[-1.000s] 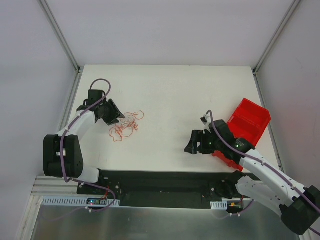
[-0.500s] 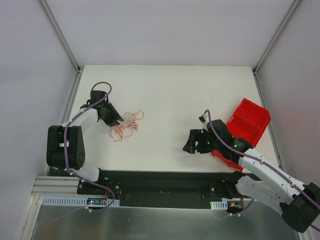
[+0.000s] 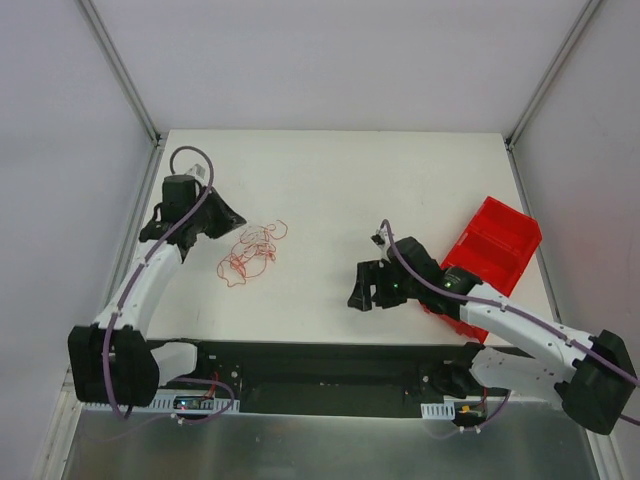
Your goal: Untangle the cables
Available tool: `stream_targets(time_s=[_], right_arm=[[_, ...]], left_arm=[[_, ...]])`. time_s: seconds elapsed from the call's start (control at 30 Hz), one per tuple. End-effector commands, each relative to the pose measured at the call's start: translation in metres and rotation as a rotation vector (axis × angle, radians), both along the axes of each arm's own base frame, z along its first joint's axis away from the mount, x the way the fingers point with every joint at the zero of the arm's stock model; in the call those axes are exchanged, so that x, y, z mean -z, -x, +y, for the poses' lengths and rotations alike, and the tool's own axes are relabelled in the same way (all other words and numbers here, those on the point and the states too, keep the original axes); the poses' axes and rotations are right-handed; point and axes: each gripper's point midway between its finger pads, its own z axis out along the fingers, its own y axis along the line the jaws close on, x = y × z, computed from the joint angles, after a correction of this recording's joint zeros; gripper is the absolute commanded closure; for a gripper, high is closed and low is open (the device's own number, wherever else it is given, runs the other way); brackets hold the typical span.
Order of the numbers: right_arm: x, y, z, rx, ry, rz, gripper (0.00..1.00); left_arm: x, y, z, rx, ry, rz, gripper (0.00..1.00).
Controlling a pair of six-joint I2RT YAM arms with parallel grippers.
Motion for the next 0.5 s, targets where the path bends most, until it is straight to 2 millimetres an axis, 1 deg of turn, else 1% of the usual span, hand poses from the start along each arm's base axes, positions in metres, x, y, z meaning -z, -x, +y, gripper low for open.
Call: stream_targets(time_s=[0.0,0.07,0.17,0.2,0.27,0.33,0.37,0.4,0.47], right_arm=[[-0.035,-0.018,0.035,-0.027,-0.074,-0.081,0.23],[-0.042,-0.021,0.044,-0.047,-0.071,-0.100,0.23],[-0.063,-0.029,0.060,-0.066,-0.100,-0.154,0.22],[-0.072,-0.032,0.065,-0.068,-0.120,-0.179,0.22],[-0.095,-0.039,0.075,-0.065,-0.183,-0.235,0.20],[-0.117,-0.047,0.083,-0.058,-0.238,-0.290,0.19],[-0.132,-0.052,0.087,-0.055,-0.262,-0.319,0.18],[-0.145,-0.056,0.090,-0.057,-0.276,-0.348,0.18],[-0.166,-0.062,0.091,-0.054,-0.284,-0.398,0.18]], left_arm=[[-0.086,0.014,-0.024,0.181,0.057,-0.265,1.00],[-0.119,0.023,-0.032,0.225,0.088,-0.350,1.00],[-0.170,0.039,-0.051,0.347,0.137,-0.491,1.00],[-0.188,0.048,-0.062,0.404,0.158,-0.537,1.00],[-0.214,0.060,-0.076,0.481,0.180,-0.599,1.00],[-0.235,0.071,-0.089,0.535,0.204,-0.641,1.00],[-0.242,0.076,-0.097,0.561,0.218,-0.650,1.00],[-0.247,0.080,-0.103,0.580,0.233,-0.654,1.00],[-0.254,0.089,-0.118,0.639,0.263,-0.662,1.00]])
